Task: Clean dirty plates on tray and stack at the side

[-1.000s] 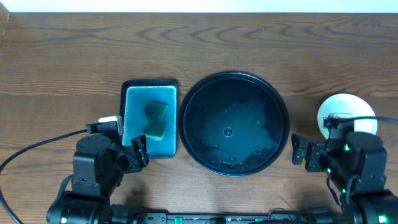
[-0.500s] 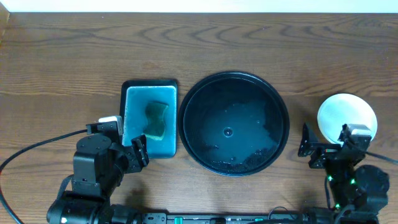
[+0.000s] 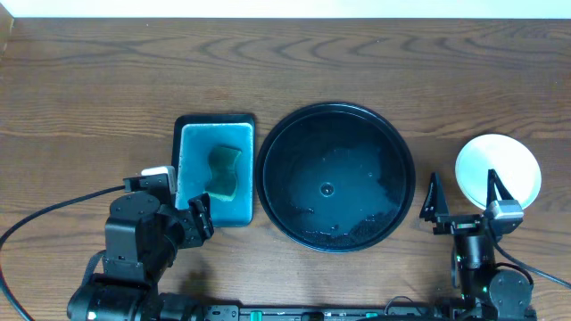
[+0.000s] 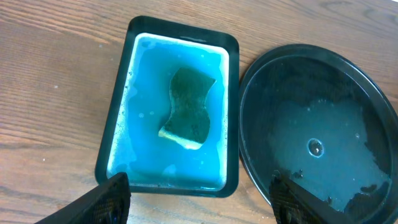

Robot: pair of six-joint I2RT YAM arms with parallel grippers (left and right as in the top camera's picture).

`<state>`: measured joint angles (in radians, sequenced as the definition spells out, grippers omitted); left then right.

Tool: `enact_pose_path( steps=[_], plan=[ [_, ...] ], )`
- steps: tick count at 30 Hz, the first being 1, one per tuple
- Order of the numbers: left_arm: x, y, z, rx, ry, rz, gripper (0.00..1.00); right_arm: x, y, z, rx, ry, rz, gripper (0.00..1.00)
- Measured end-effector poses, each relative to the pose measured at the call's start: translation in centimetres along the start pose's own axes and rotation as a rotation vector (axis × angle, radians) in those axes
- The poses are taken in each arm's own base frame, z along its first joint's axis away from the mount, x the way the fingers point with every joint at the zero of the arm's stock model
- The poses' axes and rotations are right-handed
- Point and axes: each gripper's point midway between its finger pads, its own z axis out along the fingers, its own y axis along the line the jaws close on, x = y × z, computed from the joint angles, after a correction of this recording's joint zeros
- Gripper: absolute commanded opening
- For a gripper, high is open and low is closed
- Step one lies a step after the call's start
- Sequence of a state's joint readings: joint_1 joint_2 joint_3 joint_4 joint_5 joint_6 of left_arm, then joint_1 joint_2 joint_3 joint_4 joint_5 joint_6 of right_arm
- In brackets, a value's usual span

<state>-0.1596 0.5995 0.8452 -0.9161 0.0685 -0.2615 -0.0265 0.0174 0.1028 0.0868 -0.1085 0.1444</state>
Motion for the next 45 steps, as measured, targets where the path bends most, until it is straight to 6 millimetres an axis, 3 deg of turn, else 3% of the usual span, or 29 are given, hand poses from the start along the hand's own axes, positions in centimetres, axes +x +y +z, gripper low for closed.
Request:
enact_pose_path(
  steps=[5,14,20,25,29,33,45],
  plan=[
    [0.0,0.0,0.0,0.000,0.000,0.000,0.73,0.3,-0.1,0.1,-0.009,-0.061,-0.007,0.99],
    [0.0,0.0,0.0,0.000,0.000,0.000,0.73,2.3,-1.3,0.2,0.051,-0.004,0.000,0.99],
    [0.0,0.0,0.0,0.000,0.000,0.000,0.73,8.1,-2.6,-0.6,0.119,0.229,0.007,0.99],
    [0.0,0.0,0.0,0.000,0.000,0.000,0.73,8.1,-2.3,-0.6,0.106,0.233,-0.011,0.99],
    [0.0,0.0,0.0,0.000,0.000,0.000,0.73,7.1,-2.2,-0.3,0.102,0.191,-0.032,0.99],
    [0.0,0.0,0.0,0.000,0.000,0.000,0.73,8.2,-2.4,-0.6,0.104,0.238,-0.058,0.99],
    [0.0,0.0,0.0,0.000,0.000,0.000,0.73,8.2,-2.3,-0.6,0.101,0.239,-0.085,0.99]
  ],
)
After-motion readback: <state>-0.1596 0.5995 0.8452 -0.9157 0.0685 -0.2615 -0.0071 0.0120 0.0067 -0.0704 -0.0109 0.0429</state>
